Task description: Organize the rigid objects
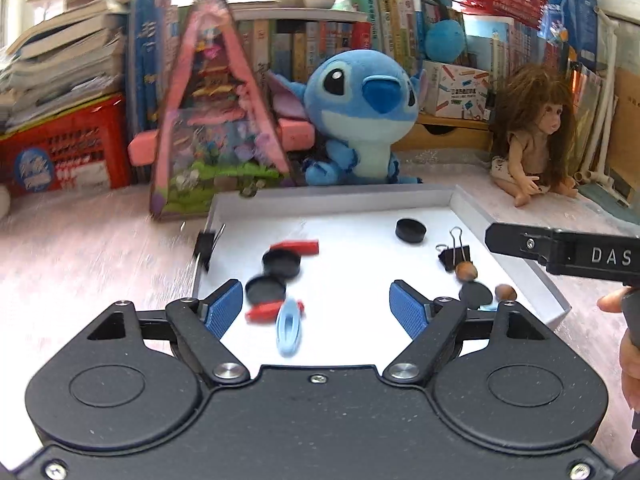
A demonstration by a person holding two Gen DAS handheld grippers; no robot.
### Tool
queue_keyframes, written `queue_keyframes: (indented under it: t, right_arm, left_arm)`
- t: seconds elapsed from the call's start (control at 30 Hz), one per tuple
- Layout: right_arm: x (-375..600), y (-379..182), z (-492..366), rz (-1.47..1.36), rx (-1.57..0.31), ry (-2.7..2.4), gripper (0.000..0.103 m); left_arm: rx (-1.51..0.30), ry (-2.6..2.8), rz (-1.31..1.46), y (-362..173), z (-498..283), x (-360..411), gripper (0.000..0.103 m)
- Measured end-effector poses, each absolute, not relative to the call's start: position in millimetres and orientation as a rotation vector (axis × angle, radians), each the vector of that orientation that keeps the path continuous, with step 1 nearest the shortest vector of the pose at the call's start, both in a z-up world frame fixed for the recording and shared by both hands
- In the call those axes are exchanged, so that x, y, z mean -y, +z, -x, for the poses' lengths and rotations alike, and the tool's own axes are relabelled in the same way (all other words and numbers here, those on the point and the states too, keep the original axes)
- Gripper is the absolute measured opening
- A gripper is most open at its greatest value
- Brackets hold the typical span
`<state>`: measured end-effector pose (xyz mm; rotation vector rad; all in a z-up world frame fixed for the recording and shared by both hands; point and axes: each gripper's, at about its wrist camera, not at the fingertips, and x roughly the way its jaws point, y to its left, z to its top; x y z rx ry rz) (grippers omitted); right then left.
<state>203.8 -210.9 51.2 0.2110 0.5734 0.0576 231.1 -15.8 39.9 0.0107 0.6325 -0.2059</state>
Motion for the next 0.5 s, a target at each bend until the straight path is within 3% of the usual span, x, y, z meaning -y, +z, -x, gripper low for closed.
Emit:
queue_keyframes:
  t: [0.5]
  right_arm:
    - [192,32,-144,-0.134,-0.601,0.063,0.097]
  left_arm:
    - [-0.634,-0.192,-0.031,13,-155,12,0.079]
